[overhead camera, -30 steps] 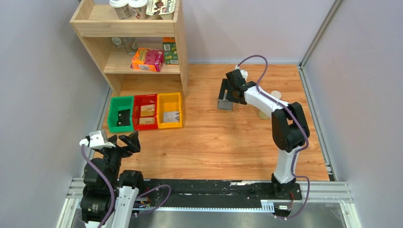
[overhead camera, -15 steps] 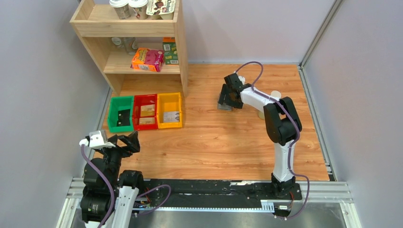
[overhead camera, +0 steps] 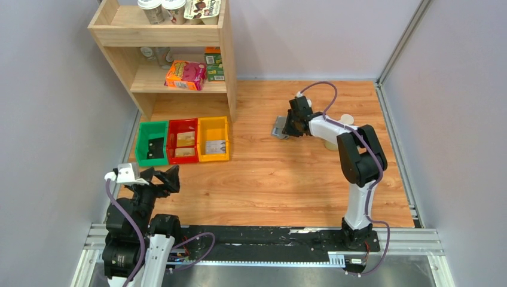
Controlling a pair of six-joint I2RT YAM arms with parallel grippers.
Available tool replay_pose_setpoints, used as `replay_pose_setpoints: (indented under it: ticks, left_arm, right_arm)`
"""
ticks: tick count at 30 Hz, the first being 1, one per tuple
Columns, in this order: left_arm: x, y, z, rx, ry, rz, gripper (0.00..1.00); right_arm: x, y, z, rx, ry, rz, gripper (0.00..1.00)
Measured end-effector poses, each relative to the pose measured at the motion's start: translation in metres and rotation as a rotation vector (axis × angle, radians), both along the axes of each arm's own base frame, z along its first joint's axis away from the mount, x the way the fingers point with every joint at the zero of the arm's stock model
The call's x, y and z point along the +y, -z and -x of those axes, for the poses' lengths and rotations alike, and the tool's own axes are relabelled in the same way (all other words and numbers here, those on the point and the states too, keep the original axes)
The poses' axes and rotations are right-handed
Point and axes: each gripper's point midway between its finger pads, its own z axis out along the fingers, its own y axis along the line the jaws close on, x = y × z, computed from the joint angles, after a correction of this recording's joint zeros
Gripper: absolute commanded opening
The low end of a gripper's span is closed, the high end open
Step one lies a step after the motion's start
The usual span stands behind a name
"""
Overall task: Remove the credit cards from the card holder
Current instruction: Move the card holder to the center of the board.
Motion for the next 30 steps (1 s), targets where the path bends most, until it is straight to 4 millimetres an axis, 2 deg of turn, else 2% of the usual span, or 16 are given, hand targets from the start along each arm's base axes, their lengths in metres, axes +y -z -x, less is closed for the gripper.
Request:
replay_pose_setpoints:
  ticks: [4, 8, 13, 15, 17, 18, 22, 23, 25, 27, 30]
  left_arm:
    - [-0.016, 0.0, -0.005, -0.011, 0.087, 0.008, 0.93]
    - [-0.04, 0.011, -0.024, 0.063, 0.201, 0.065, 0.9]
    - [-0.069, 0.037, -0.049, 0.249, 0.319, 0.17, 0.87]
    - [-0.077, 0.044, -0.053, 0.299, 0.353, 0.206, 0.87]
    - [-0.086, 0.047, -0.055, 0.325, 0.386, 0.236, 0.86]
    - [-0.091, 0.049, -0.054, 0.333, 0.404, 0.249, 0.86]
    - [-0.117, 0.063, -0.046, 0.382, 0.496, 0.28, 0.86]
    - [-0.125, 0.065, -0.042, 0.392, 0.531, 0.275, 0.86]
    - [-0.142, 0.076, -0.035, 0.443, 0.585, 0.266, 0.86]
    - [-0.16, 0.089, -0.029, 0.501, 0.627, 0.244, 0.86]
    - [-0.185, 0.107, -0.022, 0.58, 0.672, 0.205, 0.85]
  right_arm:
    - [0.002, -0.001, 0.013, -0.004, -0.023, -0.032, 0.14]
    - [0.004, 0.0, 0.046, 0.026, -0.066, -0.048, 0.15]
    - [0.01, 0.0, 0.113, 0.066, -0.152, -0.045, 0.2]
    - [0.014, 0.001, 0.15, 0.086, -0.197, -0.046, 0.21]
    - [0.019, 0.001, 0.184, 0.099, -0.242, -0.054, 0.27]
    - [0.022, 0.001, 0.202, 0.105, -0.263, -0.061, 0.32]
    - [0.023, 0.002, 0.253, 0.138, -0.31, -0.091, 0.62]
    - [0.021, 0.002, 0.26, 0.143, -0.309, -0.098, 0.68]
    - [0.013, -0.002, 0.269, 0.145, -0.295, -0.11, 0.72]
    - [0.007, -0.014, 0.27, 0.117, -0.282, -0.132, 0.68]
    - [-0.001, -0.04, 0.259, 0.034, -0.252, -0.195, 0.61]
